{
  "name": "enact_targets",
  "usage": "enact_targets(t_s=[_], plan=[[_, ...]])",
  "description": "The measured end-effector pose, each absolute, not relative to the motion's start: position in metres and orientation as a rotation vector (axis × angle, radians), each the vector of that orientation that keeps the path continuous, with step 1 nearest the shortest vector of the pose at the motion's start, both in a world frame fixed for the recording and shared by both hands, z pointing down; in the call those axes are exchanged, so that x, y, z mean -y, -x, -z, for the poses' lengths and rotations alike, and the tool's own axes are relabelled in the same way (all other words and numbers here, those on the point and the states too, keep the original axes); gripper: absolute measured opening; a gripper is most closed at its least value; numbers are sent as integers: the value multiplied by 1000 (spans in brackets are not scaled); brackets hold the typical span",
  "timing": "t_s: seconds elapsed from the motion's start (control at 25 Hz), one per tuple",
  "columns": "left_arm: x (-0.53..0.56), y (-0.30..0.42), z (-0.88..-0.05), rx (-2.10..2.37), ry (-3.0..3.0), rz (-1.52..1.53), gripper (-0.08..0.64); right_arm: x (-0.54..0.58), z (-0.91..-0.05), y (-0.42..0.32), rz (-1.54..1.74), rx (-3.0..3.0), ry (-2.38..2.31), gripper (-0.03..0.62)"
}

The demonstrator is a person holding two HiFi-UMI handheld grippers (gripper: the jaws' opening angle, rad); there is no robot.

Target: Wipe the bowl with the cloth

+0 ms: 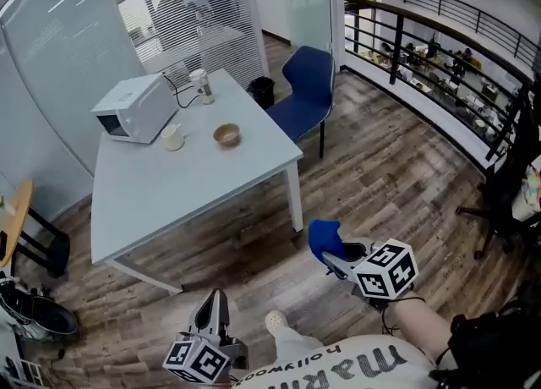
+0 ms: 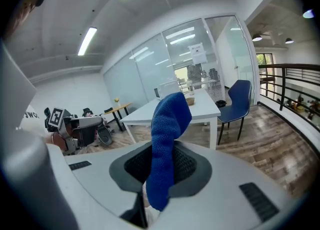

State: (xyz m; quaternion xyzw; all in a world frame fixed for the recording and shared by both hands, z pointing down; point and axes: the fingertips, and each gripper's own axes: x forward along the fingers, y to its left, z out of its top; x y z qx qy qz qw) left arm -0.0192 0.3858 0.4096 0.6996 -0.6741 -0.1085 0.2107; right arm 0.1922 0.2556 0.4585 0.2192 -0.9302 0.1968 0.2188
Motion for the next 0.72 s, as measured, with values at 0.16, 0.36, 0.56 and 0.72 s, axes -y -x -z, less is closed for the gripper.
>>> enact_targets(t_s=[0.16,0.36,0.56,0.72], plan=[[-343,66,-401,1822,-1962,317,3,-219,-444,-151,-529,2576,-654,61],[-300,118,-380,1760,-2025,307,3,-181,-416,-96,-481,2616,-684,61],[-273,161,-372,1747,-2085,225,3,-154,-401,-55,-456,2636,-723,61],[-258,185,-381,1726,-2085,173,3,-140,-404,-32,-450,2633,-741,61]])
